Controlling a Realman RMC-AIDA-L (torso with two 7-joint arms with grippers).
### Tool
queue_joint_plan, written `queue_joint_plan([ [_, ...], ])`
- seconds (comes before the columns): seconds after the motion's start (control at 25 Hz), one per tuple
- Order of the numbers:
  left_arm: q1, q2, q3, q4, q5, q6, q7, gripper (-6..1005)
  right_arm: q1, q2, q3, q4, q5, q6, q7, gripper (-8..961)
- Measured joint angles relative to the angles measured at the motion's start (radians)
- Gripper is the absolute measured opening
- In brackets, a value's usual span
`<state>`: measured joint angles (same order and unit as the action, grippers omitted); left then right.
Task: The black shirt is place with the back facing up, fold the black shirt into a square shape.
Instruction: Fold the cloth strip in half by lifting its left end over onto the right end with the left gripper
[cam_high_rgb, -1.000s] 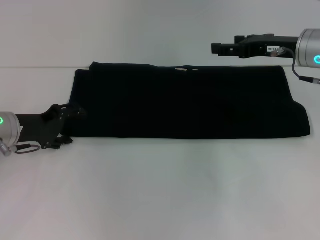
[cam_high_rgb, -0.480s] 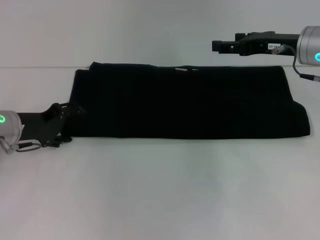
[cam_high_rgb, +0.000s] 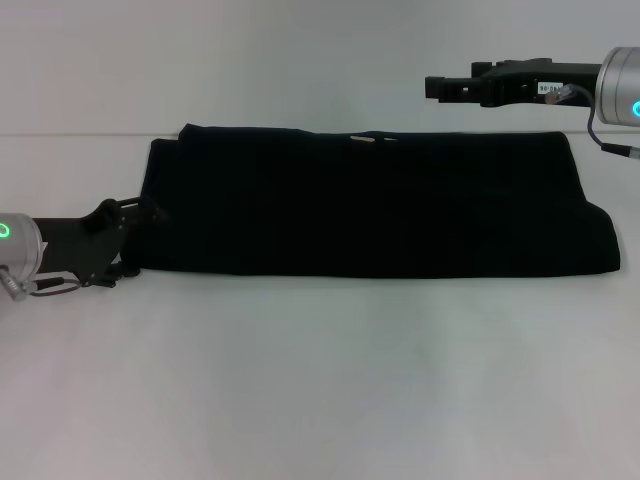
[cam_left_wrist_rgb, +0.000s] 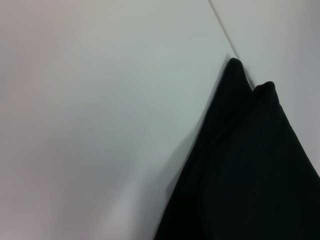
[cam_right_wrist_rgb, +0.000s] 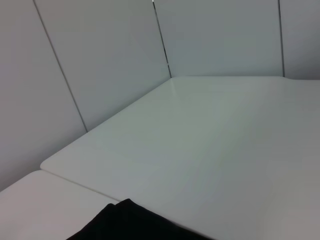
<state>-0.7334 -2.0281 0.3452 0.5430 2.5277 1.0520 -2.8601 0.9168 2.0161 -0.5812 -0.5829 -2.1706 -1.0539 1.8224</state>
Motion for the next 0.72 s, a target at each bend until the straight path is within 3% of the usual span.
queue_joint_plan([
  [0.72, 0.008, 0.0, -0.012, 0.002, -0.009, 0.076, -0.075, 932, -0.002, -0.001, 0.003, 0.0, 0.0, 0.005, 0.0, 915],
])
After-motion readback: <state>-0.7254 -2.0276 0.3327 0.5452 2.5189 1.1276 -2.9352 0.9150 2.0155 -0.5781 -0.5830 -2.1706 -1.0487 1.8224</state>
